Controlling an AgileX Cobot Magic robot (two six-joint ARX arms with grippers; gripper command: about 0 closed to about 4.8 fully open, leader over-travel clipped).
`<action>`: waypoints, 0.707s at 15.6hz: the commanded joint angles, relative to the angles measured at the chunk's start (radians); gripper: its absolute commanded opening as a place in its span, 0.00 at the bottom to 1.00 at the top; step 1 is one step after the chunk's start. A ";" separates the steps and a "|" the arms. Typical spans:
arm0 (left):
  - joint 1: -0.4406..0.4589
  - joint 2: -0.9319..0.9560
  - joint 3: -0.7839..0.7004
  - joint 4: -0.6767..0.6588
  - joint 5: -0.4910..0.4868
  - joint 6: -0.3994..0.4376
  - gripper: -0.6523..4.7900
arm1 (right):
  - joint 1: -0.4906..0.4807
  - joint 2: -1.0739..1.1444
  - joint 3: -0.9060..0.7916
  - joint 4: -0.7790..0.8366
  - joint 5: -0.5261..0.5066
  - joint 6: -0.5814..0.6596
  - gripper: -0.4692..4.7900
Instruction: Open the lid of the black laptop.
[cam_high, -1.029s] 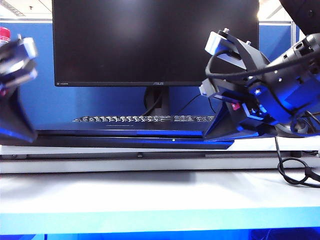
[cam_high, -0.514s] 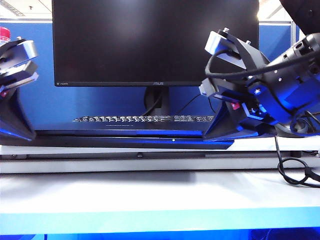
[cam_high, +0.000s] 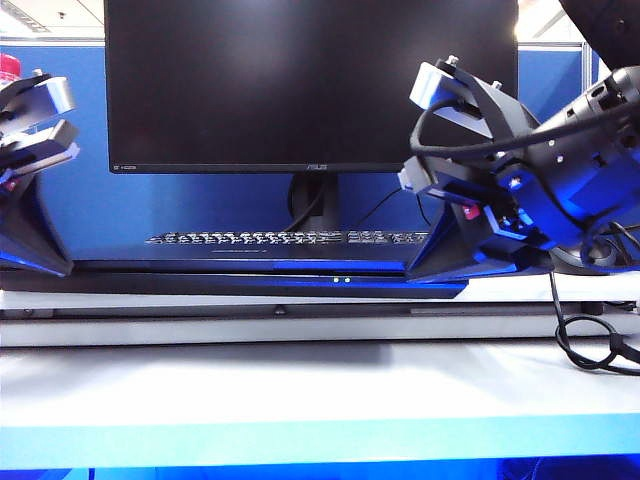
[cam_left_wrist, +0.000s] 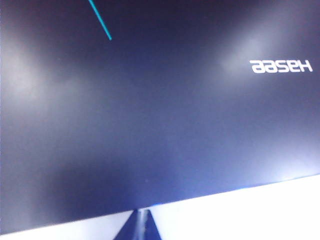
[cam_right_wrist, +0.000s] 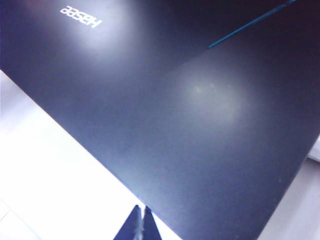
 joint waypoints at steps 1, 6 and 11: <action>0.000 0.000 0.001 0.022 0.015 0.001 0.16 | -0.004 -0.005 0.008 0.065 0.020 -0.002 0.08; 0.000 0.015 0.001 0.039 0.016 0.001 0.16 | -0.004 -0.005 0.008 0.065 0.021 -0.002 0.08; 0.000 0.037 0.001 0.072 0.016 -0.003 0.16 | -0.004 -0.005 0.008 0.065 0.021 -0.002 0.08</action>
